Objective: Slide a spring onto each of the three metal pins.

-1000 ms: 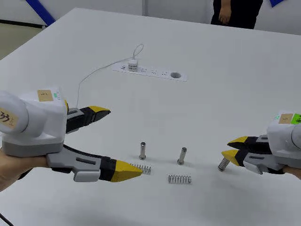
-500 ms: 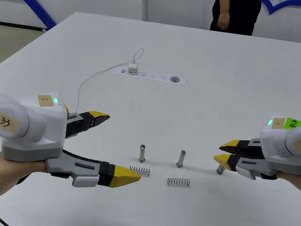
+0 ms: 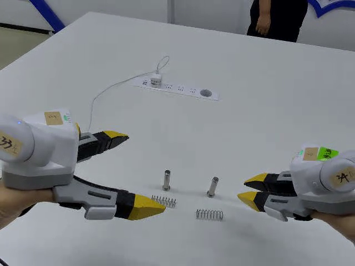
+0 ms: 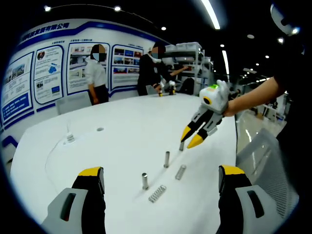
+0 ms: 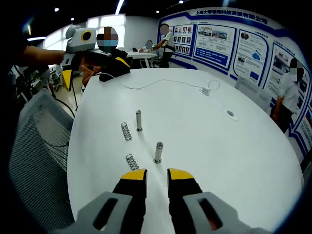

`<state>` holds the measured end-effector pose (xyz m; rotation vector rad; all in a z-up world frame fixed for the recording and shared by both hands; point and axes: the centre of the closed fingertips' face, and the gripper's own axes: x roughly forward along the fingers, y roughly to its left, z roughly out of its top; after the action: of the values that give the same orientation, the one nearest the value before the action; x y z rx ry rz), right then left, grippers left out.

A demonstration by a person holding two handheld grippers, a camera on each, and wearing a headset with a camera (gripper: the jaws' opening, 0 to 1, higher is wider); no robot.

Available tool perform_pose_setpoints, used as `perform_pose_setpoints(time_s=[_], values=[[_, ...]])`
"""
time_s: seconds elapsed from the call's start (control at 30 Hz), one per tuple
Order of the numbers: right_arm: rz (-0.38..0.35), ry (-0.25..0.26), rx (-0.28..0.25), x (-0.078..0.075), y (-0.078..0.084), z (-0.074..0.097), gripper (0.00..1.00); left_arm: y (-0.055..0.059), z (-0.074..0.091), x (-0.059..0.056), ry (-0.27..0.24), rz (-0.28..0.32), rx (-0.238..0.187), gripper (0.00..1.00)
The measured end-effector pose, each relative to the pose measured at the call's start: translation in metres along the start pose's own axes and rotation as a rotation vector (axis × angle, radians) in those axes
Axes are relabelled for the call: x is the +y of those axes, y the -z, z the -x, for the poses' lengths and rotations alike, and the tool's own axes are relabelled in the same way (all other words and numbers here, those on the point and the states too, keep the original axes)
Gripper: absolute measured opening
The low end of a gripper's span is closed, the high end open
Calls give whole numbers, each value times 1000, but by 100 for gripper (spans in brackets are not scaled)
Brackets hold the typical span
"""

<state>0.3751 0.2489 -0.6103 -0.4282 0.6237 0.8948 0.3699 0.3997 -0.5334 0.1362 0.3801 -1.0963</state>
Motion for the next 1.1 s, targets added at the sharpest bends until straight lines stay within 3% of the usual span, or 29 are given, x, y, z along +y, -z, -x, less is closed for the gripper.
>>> perform_pose_setpoints(time_s=[0.33, 1.1], values=[[7, -76, 31, 19, 8, -22, 17, 11, 3, 5, -7, 15, 24, 100], [25, -172, 112, 32, 30, -55, 17, 20, -2, 1, 18, 53, 45, 100]])
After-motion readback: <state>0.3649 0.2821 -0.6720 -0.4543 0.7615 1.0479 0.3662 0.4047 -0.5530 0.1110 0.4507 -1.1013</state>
